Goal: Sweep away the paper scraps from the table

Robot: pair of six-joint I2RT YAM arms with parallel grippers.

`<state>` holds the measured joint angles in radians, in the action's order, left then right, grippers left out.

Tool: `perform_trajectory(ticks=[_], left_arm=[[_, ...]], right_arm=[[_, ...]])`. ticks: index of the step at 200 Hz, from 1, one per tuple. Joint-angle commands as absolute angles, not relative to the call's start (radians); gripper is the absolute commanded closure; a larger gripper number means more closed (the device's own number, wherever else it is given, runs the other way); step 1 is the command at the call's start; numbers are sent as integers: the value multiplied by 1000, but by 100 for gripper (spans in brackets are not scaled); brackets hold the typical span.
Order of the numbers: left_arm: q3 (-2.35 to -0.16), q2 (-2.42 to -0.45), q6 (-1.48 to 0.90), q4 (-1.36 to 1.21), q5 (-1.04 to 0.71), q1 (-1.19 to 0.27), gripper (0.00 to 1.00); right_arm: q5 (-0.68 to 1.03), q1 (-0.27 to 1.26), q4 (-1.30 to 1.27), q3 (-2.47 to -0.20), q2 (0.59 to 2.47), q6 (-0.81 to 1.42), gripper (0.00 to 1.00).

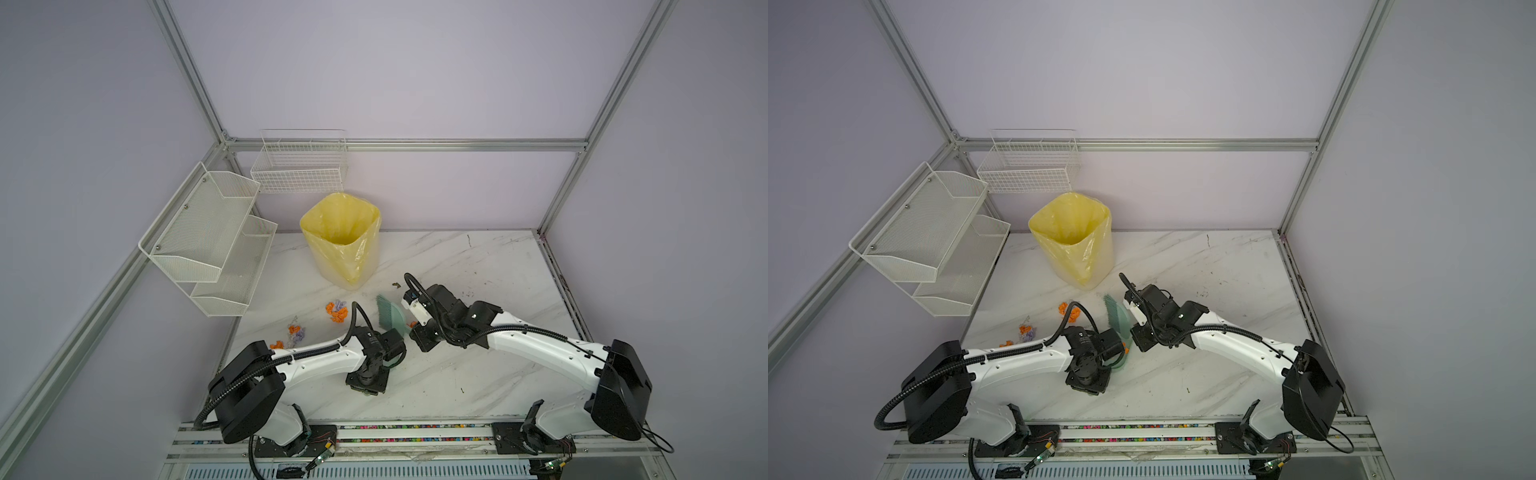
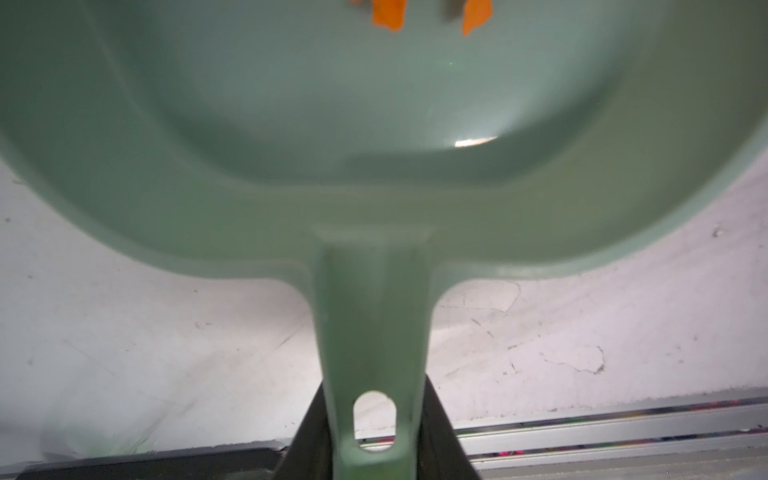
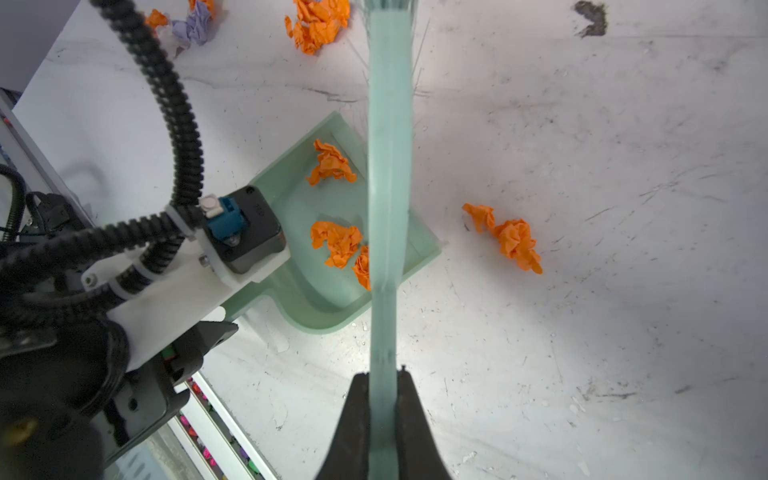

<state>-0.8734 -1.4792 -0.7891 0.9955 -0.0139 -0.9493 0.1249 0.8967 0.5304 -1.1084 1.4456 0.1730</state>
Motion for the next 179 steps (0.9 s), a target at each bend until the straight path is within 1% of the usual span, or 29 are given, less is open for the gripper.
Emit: perform_trajectory(ticks=[1, 22, 50, 76, 105, 140, 179], left_arm=[[-946, -1464, -771, 1002, 0, -943, 100], [-947, -1460, -773, 1002, -4, -943, 100], [-945, -1452, -773, 1002, -8, -943, 100], [-955, -1452, -772, 1002, -8, -943, 100], [-969, -1463, -766, 1002, -9, -943, 100], [-974, -1472, -761, 1005, -9, -943, 100], [-995, -1485, -753, 1012, 0, -943, 100]], right_arm=[[23, 867, 559, -1131, 1427, 254, 100], [-67, 815, 596, -1136, 1430, 289, 100], [-142, 766, 639, -1132, 1450, 285, 100], [-144, 765, 679, -1142, 1518, 230, 100], [-37, 785, 649, -1133, 1552, 180, 100], [61, 870, 642, -1159, 1569, 115, 100], [209, 899, 607, -1136, 1501, 72, 100]])
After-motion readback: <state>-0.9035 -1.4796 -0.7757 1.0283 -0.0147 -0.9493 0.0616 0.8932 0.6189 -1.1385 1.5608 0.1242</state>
